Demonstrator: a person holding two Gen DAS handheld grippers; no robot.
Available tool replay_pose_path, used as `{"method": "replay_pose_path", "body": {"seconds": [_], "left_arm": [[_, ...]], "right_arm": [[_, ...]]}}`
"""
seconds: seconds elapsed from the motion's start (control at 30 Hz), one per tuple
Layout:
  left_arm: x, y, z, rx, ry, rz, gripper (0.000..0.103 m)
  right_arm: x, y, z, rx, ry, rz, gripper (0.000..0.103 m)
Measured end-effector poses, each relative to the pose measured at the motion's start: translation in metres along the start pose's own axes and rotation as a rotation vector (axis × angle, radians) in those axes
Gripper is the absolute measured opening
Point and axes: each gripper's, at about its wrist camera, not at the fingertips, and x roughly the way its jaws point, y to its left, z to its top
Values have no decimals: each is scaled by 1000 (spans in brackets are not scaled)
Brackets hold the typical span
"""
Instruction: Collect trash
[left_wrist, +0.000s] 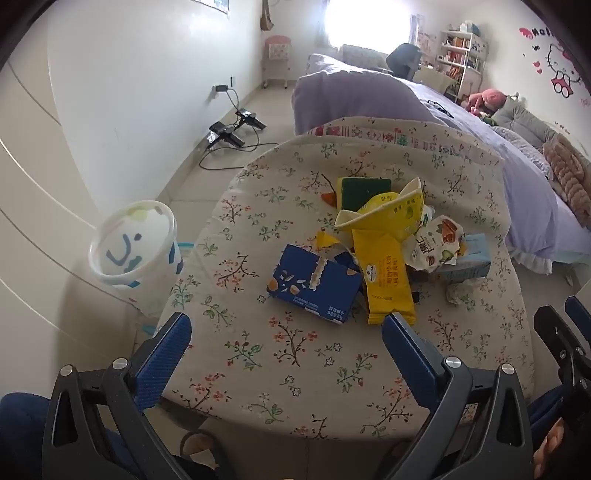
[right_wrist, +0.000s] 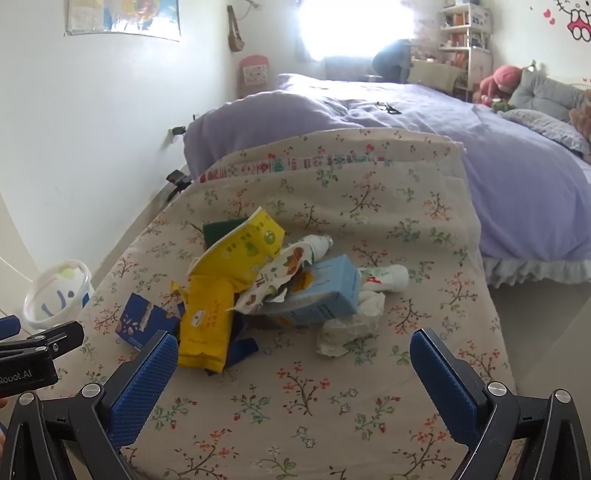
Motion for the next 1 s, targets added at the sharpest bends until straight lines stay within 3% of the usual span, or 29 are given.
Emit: {"method": "replay_pose_path", "body": {"seconds": [0.23,0.73,1.0], "left_arm": [[5,0,-2,2,19,-16,103],[6,0,-5,27,15,48,103],[8,1,-4,4,42,22,103]], "right_arm": [[3,-1,0,6,11,3,103],[5,5,-3,-12,23,10,103],[9,8,-5,-28,27,5,103]]}}
